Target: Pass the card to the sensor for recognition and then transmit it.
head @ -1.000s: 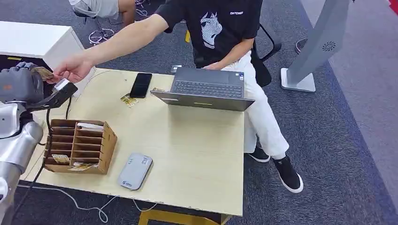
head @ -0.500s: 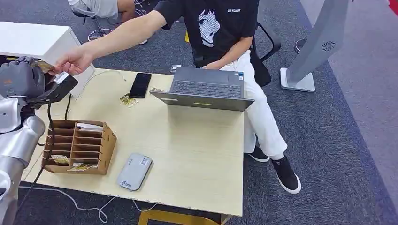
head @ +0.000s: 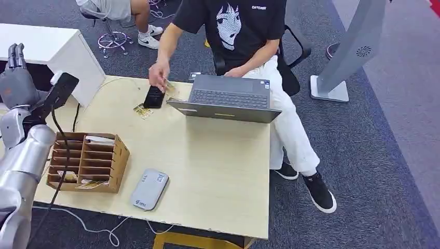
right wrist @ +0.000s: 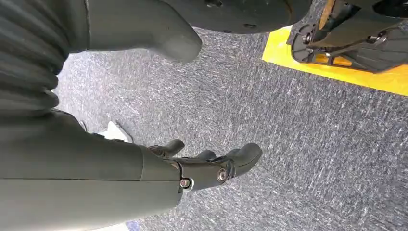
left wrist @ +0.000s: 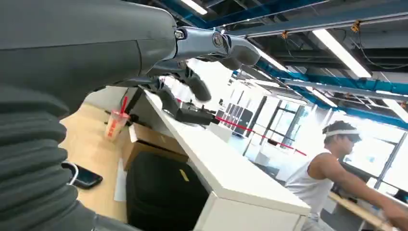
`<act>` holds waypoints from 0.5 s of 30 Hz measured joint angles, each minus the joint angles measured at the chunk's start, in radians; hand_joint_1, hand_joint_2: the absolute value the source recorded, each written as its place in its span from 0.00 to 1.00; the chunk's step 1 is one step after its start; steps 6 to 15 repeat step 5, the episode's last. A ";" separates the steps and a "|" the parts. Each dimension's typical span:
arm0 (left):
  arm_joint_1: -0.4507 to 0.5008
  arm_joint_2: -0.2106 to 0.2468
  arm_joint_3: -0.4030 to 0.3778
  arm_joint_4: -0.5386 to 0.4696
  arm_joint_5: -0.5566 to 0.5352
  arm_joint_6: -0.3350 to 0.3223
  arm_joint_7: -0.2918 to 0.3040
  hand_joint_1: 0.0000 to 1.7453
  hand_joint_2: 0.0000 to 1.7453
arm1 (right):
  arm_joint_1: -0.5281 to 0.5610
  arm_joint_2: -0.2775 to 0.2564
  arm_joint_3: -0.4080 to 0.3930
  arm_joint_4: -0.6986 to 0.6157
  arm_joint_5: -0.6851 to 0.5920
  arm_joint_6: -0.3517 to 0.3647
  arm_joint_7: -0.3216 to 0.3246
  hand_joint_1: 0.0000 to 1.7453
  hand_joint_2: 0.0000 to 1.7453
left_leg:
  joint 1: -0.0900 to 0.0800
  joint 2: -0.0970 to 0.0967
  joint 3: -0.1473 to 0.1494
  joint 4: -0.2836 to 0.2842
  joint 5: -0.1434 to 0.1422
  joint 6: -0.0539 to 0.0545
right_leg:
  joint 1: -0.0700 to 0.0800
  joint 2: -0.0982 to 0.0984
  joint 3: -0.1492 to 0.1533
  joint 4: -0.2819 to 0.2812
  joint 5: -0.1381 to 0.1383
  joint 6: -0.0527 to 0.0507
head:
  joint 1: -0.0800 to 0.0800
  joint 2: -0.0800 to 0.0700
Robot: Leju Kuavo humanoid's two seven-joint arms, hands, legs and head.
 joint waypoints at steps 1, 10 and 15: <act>0.001 -0.004 0.003 -0.010 0.014 0.000 -0.005 0.00 1.00 | 0.000 0.000 0.000 0.000 0.000 -0.002 0.001 0.00 1.00 | 0.000 0.000 0.000 0.000 0.000 0.000 | 0.000 0.000 0.000 0.000 0.000 0.000 | 0.000 0.000; 0.010 -0.020 0.015 -0.041 0.048 -0.001 -0.020 0.00 1.00 | 0.000 0.000 0.000 0.000 0.000 -0.006 0.001 0.00 1.00 | 0.000 0.000 0.000 0.000 0.000 0.000 | 0.000 0.000 0.000 0.000 0.000 0.000 | 0.000 0.000; 0.010 -0.020 0.015 -0.041 0.048 -0.001 -0.020 0.00 1.00 | 0.000 0.000 0.000 0.000 0.000 -0.006 0.001 0.00 1.00 | 0.000 0.000 0.000 0.000 0.000 0.000 | 0.000 0.000 0.000 0.000 0.000 0.000 | 0.000 0.000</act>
